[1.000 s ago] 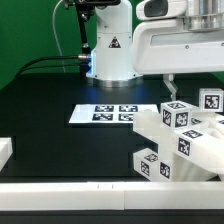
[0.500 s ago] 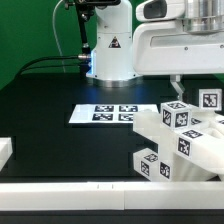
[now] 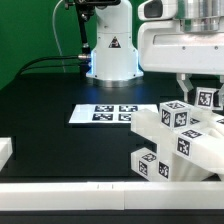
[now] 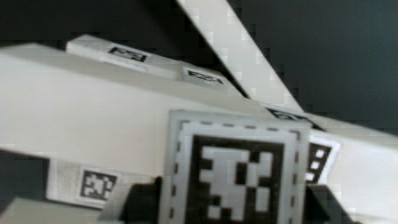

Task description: Assemble chair

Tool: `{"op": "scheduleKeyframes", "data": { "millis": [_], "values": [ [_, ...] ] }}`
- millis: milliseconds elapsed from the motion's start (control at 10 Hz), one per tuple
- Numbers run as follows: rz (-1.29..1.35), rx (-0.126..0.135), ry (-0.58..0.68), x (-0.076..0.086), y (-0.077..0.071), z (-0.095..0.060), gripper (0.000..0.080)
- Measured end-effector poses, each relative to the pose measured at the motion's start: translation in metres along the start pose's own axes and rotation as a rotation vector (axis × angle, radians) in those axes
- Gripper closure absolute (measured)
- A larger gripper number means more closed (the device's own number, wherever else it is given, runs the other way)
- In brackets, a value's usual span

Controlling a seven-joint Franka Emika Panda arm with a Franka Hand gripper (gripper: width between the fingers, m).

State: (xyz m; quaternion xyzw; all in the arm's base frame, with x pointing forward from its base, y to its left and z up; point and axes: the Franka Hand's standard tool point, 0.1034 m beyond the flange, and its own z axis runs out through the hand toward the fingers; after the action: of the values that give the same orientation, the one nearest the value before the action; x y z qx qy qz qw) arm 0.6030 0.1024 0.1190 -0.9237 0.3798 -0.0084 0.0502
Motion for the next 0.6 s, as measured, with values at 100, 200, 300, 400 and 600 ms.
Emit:
{"op": "scheduleKeyframes", "data": {
  "millis": [100,200,300,400,600],
  "values": [
    [0.046,0.000,0.000,0.0000,0.0000,0.0000,0.0518],
    [0.133,0.000,0.000,-0.0001,0.0000,0.0002,0.0518],
    [0.200,0.000,-0.001,-0.0001,0.0005,0.0004,0.0518],
    [0.273,0.006,-0.005,0.0009,0.0024,0.0009,0.0518],
    [0.474,0.018,-0.005,0.0012,0.0014,0.0009,0.0518]
  ]
}}
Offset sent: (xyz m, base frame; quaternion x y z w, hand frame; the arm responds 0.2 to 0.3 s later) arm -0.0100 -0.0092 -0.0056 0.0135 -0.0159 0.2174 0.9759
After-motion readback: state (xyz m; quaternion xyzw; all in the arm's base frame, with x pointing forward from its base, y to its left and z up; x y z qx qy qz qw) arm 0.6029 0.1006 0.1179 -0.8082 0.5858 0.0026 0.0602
